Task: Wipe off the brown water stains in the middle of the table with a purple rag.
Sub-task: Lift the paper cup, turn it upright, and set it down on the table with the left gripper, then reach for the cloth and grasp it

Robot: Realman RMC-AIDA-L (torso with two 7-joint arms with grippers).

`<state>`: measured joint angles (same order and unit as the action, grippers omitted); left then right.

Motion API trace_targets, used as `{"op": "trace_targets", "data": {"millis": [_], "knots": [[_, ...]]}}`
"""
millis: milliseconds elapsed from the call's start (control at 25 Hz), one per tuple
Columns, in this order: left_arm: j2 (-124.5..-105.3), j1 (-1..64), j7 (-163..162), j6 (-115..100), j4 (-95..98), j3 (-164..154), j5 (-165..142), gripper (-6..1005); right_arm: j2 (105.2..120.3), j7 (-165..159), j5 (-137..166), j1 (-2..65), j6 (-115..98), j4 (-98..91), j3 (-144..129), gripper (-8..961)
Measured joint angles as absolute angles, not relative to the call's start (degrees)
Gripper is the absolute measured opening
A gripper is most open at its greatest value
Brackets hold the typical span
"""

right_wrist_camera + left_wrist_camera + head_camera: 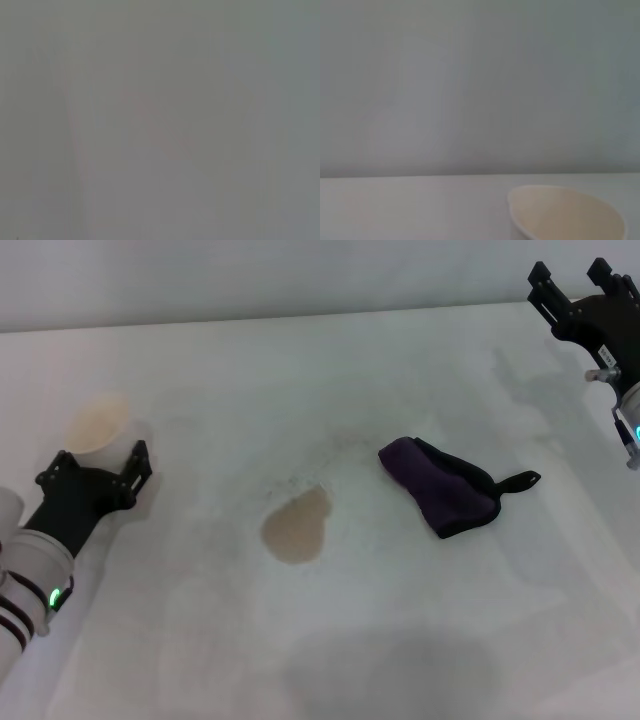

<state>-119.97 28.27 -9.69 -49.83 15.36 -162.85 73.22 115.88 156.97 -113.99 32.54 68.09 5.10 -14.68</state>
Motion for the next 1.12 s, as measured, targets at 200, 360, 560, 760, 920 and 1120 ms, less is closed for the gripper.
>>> {"op": "trace_targets", "data": {"millis": [200, 360, 560, 760, 920, 1120], "knots": [[-119.98, 27.76, -9.54, -50.05, 16.21, -162.87, 69.71, 683, 115.84, 156.97, -114.0, 32.78, 68.2, 5.06, -14.68, 846], [-119.92, 26.63, -8.81, -50.45, 16.69, -162.88, 68.6, 876, 115.84, 156.97, -114.0, 32.46, 68.77, 5.01, -14.68, 846], [-119.8, 24.52, -8.22, -53.44, 16.73, -162.87, 67.63, 883, 115.84, 156.97, -114.0, 31.67, 70.04, 4.88, -14.6, 845], [-119.79, 22.34, -8.19, -56.97, 16.77, -162.86, 66.45, 890, 115.84, 156.97, -114.0, 31.33, 70.93, 4.96, -14.54, 845], [-119.82, 20.71, -8.18, -58.99, 16.84, -162.85, 65.11, 891, 115.84, 157.01, -114.0, 31.3, 71.02, 5.05, -14.69, 845], [-119.84, 18.77, -8.17, -61.58, 17.63, -162.86, 62.51, 891, 115.84, 157.05, -114.0, 30.8, 71.24, 5.09, -14.68, 845]]}}
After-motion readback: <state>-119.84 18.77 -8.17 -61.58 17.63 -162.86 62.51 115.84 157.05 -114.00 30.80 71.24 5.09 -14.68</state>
